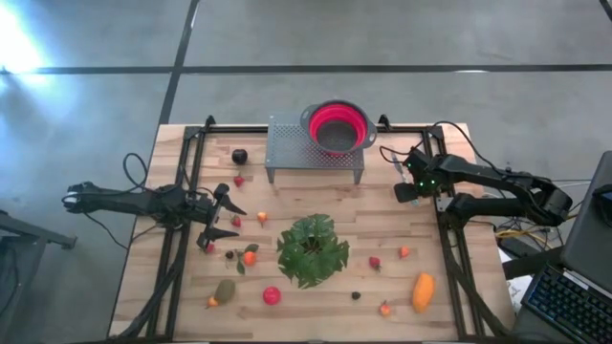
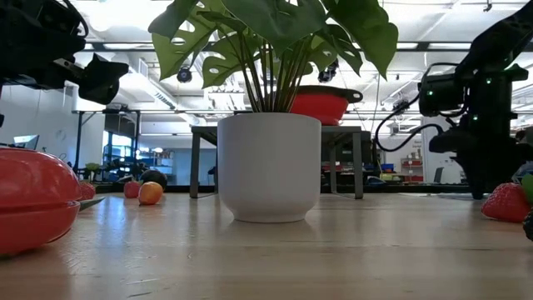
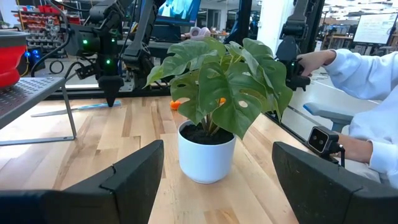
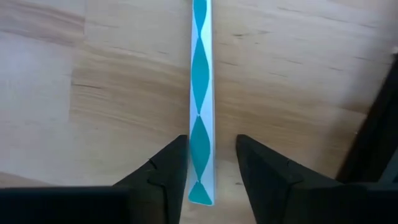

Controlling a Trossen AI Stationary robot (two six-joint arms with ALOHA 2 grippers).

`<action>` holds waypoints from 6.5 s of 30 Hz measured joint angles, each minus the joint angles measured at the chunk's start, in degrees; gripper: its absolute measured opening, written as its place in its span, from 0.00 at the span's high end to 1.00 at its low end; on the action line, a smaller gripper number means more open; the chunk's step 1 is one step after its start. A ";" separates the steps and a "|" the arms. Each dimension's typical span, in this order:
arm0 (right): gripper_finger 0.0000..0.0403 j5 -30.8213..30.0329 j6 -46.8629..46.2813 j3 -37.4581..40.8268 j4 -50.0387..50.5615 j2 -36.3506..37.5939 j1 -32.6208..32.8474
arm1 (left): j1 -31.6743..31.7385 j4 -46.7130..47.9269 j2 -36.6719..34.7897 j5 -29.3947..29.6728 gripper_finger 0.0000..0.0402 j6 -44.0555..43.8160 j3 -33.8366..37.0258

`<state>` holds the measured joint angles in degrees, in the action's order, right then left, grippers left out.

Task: Pick & Place Fruit
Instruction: Put the blue knife on the shelf

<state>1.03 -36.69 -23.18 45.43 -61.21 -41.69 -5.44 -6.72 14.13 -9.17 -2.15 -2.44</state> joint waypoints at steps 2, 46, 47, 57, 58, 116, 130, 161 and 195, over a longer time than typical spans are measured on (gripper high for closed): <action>0.72 -0.04 0.04 -0.02 0.05 -0.02 0.00 | 0.00 0.00 0.00 -0.02 0.24 0.00 0.00; 0.88 -7.34 -1.28 0.17 -3.12 15.92 0.07 | -0.01 0.00 -0.01 -0.02 0.24 0.00 0.00; 0.87 -7.41 -1.30 0.17 -3.26 16.98 0.07 | -0.01 0.00 -0.01 -0.01 0.24 -0.01 0.00; 0.89 -7.63 1.06 0.11 -11.45 25.50 0.07 | 0.00 -0.01 0.00 -0.02 0.24 -0.01 0.00; 0.89 -7.64 1.22 0.09 -12.80 26.15 0.07 | 0.00 -0.02 0.00 -0.02 0.24 0.00 0.00; 0.88 10.80 21.90 -16.20 -52.57 13.05 24.39 | 0.00 0.00 0.00 -0.02 0.24 0.00 0.00; 0.87 -7.76 18.62 -16.94 -42.31 11.19 40.29 | 0.00 -0.02 -0.01 0.00 0.24 0.00 0.00; 0.86 -17.72 11.37 -16.92 -43.66 3.67 47.84 | 0.00 -27.65 -0.06 2.64 0.24 -4.56 0.00; 0.87 -13.68 21.62 -22.40 -47.80 -0.52 48.13 | 1.52 -32.98 48.13 8.82 0.25 8.70 -28.65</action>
<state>-12.65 -15.08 -45.58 -2.37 -61.73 6.44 -3.91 -39.70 62.26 -0.35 6.55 -31.08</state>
